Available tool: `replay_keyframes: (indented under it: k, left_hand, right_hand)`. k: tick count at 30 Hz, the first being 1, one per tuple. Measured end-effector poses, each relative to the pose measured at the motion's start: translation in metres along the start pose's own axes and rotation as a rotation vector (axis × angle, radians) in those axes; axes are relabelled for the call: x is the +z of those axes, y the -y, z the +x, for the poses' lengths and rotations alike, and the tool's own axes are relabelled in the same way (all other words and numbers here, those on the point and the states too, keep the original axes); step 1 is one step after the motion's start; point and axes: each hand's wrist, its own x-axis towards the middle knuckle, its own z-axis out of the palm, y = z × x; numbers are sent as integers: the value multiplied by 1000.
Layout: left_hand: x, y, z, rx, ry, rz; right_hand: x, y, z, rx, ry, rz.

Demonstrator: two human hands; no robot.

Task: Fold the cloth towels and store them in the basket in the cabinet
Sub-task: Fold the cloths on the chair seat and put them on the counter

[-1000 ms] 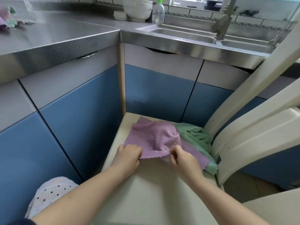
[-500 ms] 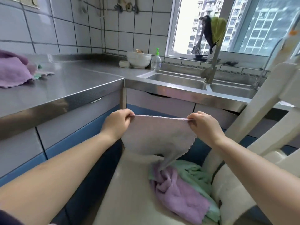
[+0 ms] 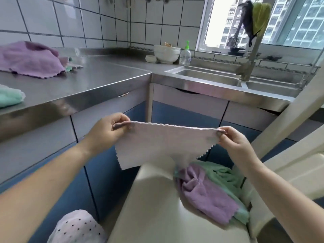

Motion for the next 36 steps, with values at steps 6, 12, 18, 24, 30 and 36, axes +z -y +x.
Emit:
replay_keyframes:
  k: [6,12,18,24,30,36]
  left_hand:
    - [34,44,-110,-250,324,42]
    - [62,79,-192,-540,549,-21]
    - [76,82,-212,-589,601,64]
    - [83,85,-209,-643,559,61]
    - [96,90,-180,-750,291,-151]
    - [115,110,-154,-748,250,-26]
  right_hand:
    - [24,-63,-99,129,180,-93]
    - [32,-110,-180,355,328,-107]
    - [32,-119,-216,577,407,-37]
    - [33,-126,-209,631,436,-113]
    - [44,-142,-180,576,240,-171]
    - [52,-159,-161,573,211,-306]
